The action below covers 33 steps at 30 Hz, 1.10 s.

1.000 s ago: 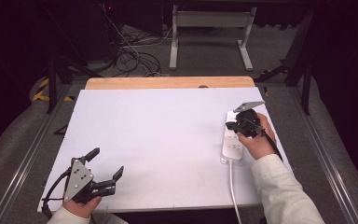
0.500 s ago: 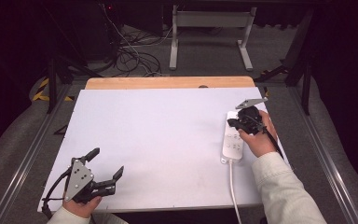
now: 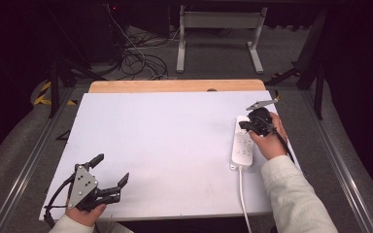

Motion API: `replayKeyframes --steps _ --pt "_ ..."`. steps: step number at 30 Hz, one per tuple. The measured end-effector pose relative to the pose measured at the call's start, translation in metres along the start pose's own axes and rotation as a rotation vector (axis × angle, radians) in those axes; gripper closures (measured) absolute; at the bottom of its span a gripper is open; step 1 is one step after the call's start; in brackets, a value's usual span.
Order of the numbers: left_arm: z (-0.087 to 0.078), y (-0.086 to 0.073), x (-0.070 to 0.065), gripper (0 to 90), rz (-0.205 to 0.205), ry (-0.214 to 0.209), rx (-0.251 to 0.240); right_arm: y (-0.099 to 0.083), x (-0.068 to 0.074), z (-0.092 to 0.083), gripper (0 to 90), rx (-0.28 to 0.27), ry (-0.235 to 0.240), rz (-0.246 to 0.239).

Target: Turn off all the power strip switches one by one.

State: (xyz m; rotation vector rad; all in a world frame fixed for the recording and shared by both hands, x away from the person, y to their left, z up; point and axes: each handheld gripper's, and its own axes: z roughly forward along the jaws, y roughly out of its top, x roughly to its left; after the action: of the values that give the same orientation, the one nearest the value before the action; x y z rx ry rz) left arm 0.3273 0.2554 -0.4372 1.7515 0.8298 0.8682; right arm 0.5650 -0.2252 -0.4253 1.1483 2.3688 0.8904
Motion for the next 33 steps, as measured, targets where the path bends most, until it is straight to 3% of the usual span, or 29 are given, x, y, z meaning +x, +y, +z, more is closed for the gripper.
replayKeyframes --steps 14,33 --pt "0.0 0.0 0.0 9.1 0.003 0.002 0.002 -0.003 -0.003 0.013 90.0 0.054 0.002 0.003" --pt "0.0 0.0 0.0 9.1 0.005 0.004 0.0 -0.005 -0.002 0.019 90.0 0.068 -0.001 0.003"
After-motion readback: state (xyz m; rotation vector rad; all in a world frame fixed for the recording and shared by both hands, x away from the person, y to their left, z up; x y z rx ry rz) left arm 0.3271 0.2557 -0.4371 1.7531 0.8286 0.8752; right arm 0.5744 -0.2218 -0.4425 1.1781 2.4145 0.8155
